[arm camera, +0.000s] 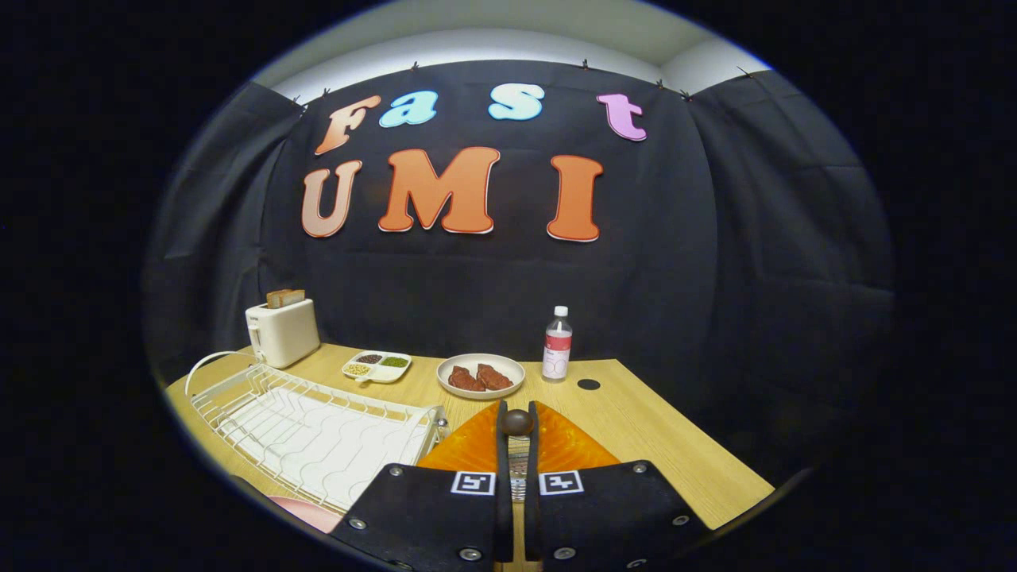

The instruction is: Take the plate from the dish rack, then take the spoon from the basket and place it into the plate.

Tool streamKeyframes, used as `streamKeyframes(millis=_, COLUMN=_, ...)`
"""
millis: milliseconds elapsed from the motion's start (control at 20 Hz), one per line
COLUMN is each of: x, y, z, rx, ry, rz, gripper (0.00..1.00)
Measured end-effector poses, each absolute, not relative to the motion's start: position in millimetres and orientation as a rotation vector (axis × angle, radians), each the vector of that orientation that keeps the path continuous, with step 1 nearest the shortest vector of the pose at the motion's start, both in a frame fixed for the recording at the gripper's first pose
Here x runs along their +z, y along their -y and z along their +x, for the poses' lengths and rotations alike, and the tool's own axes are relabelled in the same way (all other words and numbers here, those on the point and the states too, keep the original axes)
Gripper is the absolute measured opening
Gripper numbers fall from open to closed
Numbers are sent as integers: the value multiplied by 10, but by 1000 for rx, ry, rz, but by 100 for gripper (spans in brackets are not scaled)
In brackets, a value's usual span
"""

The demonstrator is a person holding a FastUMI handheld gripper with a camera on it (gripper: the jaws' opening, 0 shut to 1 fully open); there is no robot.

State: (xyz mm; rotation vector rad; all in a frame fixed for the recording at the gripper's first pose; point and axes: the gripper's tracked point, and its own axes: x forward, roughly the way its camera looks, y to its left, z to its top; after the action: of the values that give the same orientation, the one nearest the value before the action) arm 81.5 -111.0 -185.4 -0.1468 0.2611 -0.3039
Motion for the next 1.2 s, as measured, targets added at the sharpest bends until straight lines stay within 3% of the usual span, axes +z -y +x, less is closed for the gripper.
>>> streamKeyframes(millis=550, x=-1208, y=367, z=260, rx=-98, ry=-152, rz=-146, gripper=6)
streamKeyframes(millis=1200, x=-1682, y=-467, z=-263, rx=165, ry=-233, rz=-107, gripper=6)
